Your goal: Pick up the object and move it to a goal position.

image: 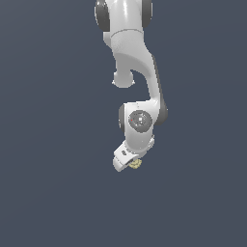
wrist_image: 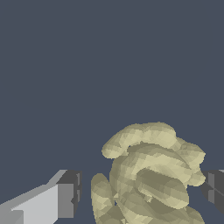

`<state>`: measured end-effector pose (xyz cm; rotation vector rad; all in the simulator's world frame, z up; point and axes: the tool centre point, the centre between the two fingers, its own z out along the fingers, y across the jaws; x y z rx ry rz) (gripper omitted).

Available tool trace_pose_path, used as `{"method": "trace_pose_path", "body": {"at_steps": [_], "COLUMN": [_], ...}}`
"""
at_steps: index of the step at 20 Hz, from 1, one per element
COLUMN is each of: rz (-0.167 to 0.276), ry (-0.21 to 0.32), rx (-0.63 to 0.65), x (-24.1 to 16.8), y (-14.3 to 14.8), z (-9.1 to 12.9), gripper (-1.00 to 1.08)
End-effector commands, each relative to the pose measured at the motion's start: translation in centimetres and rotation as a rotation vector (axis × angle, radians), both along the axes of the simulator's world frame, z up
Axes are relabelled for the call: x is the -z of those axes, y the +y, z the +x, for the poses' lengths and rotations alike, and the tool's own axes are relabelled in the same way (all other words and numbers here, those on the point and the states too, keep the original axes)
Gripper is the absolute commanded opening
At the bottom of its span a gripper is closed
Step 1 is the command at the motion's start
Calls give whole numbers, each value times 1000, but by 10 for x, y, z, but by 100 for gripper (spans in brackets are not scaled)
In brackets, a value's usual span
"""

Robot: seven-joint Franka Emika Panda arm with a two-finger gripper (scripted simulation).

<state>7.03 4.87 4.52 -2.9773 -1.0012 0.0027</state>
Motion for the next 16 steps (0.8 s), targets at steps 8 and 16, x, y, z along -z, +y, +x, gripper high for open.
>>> {"method": "trace_pose_path", "body": {"at_steps": [8,16], "rz": [0,0], "ry": [-2,-2], "rx": [0,0], "x": [0,-2], "y": [0,-6], "z": [1,-2], "gripper": [-100,-100]}}
